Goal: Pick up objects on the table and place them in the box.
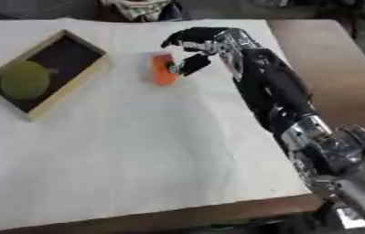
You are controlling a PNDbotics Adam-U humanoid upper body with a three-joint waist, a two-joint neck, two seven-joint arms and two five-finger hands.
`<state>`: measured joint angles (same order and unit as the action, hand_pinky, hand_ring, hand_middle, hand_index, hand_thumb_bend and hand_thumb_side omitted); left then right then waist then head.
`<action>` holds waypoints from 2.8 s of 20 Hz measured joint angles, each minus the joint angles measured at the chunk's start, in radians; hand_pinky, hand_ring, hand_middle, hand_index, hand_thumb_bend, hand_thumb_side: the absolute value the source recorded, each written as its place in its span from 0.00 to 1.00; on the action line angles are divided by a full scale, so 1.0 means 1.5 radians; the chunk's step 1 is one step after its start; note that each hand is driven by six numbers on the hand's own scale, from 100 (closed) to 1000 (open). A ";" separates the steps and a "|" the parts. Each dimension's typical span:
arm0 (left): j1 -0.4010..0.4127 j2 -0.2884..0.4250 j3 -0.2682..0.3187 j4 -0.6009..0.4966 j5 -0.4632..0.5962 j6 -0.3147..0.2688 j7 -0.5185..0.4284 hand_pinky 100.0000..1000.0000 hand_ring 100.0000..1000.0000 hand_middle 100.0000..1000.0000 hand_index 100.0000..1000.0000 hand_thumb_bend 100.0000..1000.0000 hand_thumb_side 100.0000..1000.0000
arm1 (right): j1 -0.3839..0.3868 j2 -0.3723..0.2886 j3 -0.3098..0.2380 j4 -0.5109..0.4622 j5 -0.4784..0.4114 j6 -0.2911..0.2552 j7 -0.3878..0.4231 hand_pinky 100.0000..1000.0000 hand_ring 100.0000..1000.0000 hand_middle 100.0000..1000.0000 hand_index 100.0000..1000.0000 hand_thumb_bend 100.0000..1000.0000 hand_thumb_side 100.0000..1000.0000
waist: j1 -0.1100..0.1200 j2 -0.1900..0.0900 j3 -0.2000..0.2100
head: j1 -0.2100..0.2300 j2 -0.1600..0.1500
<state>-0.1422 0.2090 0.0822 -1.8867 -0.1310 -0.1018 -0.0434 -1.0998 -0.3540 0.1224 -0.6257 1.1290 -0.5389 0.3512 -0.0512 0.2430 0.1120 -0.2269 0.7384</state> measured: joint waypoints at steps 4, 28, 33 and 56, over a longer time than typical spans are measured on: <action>0.000 0.000 0.000 0.000 0.000 0.000 0.000 0.46 0.92 0.66 0.78 0.00 0.70 | -0.005 0.006 -0.005 0.010 0.025 -0.001 -0.009 0.89 0.96 0.90 0.97 0.00 0.75 | 0.000 0.000 0.001 | 0.000 0.000; 0.000 0.000 0.000 0.000 0.000 -0.001 -0.001 0.46 0.92 0.66 0.78 0.00 0.70 | -0.012 -0.002 -0.002 -0.011 -0.024 -0.020 0.018 0.89 0.95 0.91 1.00 0.00 0.85 | 0.000 0.000 0.000 | 0.001 0.000; 0.000 0.000 0.000 0.000 0.000 -0.001 -0.001 0.46 0.92 0.66 0.78 0.00 0.70 | -0.012 -0.001 0.007 -0.011 -0.009 -0.028 0.025 0.88 0.95 0.91 1.00 0.00 0.70 | 0.000 0.000 0.000 | 0.001 0.000; 0.000 0.000 0.000 0.000 0.000 -0.001 -0.001 0.46 0.92 0.66 0.78 0.00 0.70 | -0.012 0.023 -0.011 0.017 0.100 -0.025 -0.056 0.82 0.84 0.53 0.95 0.00 0.29 | 0.000 0.000 0.005 | 0.001 0.000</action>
<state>-0.1422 0.2090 0.0822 -1.8867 -0.1310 -0.1029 -0.0451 -1.1173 -0.3193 0.1053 -0.5996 1.2785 -0.5767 0.2675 -0.0514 0.2428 0.1189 -0.2253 0.7382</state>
